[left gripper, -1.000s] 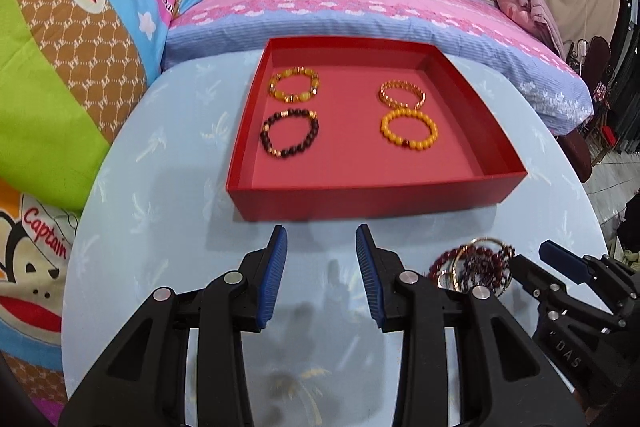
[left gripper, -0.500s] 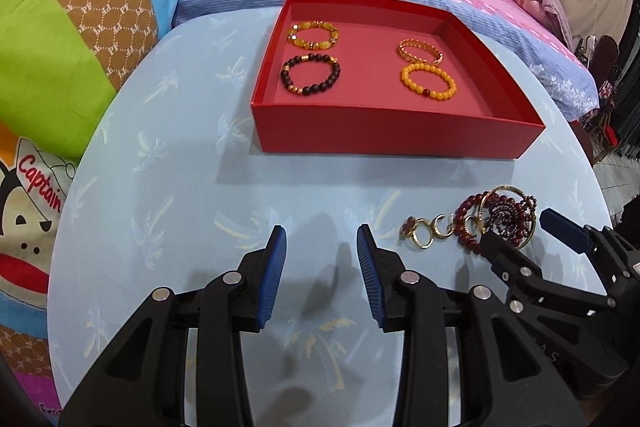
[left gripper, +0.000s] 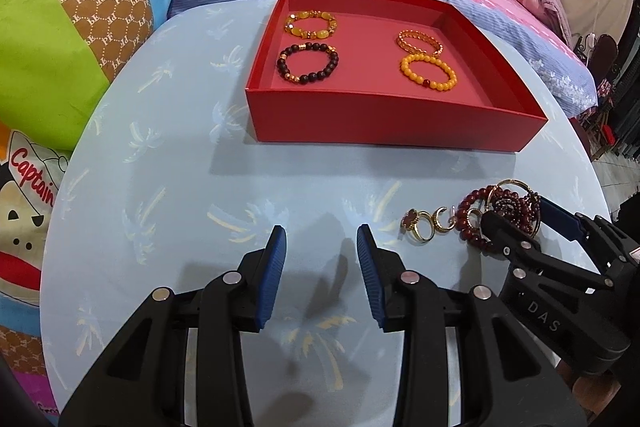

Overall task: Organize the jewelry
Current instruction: 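Position the open right tool around the thin gold bangle, then close the right tool on the gold bangle while the left tool grasps the small gold ring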

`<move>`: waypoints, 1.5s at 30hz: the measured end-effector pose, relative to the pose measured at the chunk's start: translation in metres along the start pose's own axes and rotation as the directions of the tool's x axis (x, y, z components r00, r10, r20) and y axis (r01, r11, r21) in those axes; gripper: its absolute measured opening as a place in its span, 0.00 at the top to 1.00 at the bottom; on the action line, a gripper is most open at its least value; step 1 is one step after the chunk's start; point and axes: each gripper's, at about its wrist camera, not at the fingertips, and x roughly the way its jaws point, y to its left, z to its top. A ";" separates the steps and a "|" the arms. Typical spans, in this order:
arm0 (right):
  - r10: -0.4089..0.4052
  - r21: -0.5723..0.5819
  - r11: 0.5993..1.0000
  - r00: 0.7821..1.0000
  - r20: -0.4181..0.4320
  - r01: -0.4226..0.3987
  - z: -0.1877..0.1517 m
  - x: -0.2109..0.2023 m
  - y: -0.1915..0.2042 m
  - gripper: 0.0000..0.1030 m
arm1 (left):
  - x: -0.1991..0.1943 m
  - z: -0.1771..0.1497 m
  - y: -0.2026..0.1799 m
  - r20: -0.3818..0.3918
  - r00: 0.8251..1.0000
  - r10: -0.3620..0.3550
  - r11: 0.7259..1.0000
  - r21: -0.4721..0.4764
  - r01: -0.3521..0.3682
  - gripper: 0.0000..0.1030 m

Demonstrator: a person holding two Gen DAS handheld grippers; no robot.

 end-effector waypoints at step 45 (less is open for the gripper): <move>0.064 0.109 0.991 0.993 0.095 -0.074 0.007 -0.054 -0.033 0.42 | -0.006 0.008 -0.036 0.039 0.995 -0.096 0.991 0.092 0.092 0.92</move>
